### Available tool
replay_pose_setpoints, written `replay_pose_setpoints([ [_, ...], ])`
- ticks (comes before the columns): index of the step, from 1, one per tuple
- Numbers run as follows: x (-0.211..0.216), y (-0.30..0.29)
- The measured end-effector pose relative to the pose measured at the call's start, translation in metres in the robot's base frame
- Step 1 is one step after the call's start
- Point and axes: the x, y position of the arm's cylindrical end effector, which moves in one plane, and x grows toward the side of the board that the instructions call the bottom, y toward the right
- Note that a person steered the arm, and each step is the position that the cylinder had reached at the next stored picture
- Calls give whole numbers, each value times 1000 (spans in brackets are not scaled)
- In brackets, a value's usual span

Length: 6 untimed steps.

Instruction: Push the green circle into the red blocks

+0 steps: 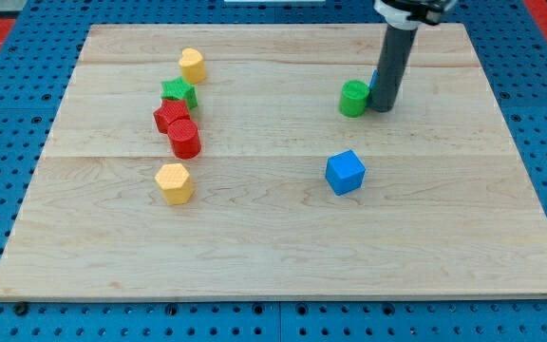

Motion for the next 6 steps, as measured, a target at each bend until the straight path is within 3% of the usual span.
replay_pose_setpoints([
  [2,-29,-124],
  [3,-18,-176],
  [4,42,-233],
  [5,-5,-211],
  [6,-62,-227],
])
